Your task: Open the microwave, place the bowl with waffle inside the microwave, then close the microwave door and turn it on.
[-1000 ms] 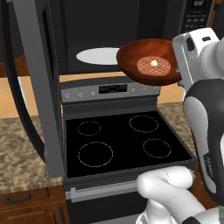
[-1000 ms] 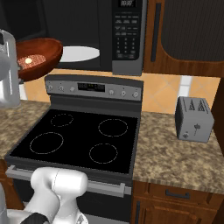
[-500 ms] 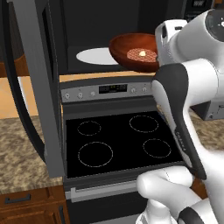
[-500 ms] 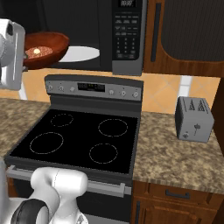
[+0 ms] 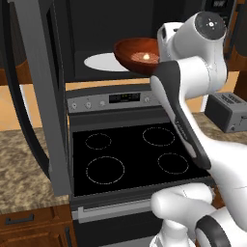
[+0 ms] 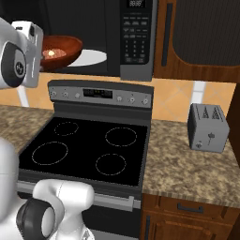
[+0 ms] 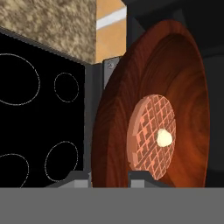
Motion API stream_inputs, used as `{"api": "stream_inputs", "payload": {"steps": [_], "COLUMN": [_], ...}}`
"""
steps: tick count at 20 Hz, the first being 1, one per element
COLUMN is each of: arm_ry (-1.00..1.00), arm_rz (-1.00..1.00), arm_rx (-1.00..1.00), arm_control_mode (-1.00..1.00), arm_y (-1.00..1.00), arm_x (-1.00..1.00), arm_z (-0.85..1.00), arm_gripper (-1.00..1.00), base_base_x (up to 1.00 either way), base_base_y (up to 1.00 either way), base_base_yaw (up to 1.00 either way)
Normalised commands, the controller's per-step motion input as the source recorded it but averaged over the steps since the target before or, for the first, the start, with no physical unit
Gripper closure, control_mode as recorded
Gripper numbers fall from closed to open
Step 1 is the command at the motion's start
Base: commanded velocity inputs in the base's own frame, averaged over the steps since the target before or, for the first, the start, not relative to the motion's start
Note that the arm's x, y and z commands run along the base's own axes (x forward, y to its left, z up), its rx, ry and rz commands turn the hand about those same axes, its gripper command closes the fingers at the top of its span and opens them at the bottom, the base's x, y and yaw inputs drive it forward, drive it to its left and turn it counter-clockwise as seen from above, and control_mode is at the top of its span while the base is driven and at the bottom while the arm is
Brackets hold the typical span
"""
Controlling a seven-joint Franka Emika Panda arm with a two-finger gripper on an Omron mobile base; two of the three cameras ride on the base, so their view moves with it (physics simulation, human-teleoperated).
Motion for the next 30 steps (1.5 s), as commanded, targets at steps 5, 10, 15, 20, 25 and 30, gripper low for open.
{"api": "stream_inputs", "payload": {"steps": [5, 10, 15, 20, 25, 30], "arm_ry": [0.04, 0.06, 0.0, 0.0, 0.0, 0.0], "arm_rz": [0.0, 0.0, 0.0, 0.0, 0.0, 0.0], "arm_rx": [0.01, 0.0, 0.0, 0.0, 0.0, 0.0], "arm_control_mode": [-1.0, -1.0, -1.0, -1.0, -1.0, -1.0], "arm_y": [-0.03, 0.0, 0.02, 0.07, 0.12, 0.09], "arm_x": [0.55, 0.58, 0.53, 0.5, 0.49, 0.41], "arm_z": [-0.01, -0.15, -0.16, -0.13, -0.04, 0.0], "arm_gripper": [1.0, 1.0, 1.0, 1.0, 1.0, 1.0], "base_base_x": [0.0, 0.0, 0.0, 0.0, 0.0, 0.0], "base_base_y": [0.0, 0.0, 0.0, 0.0, 0.0, 0.0], "base_base_yaw": [0.0, 0.0, 0.0, 0.0, 0.0, 0.0]}}
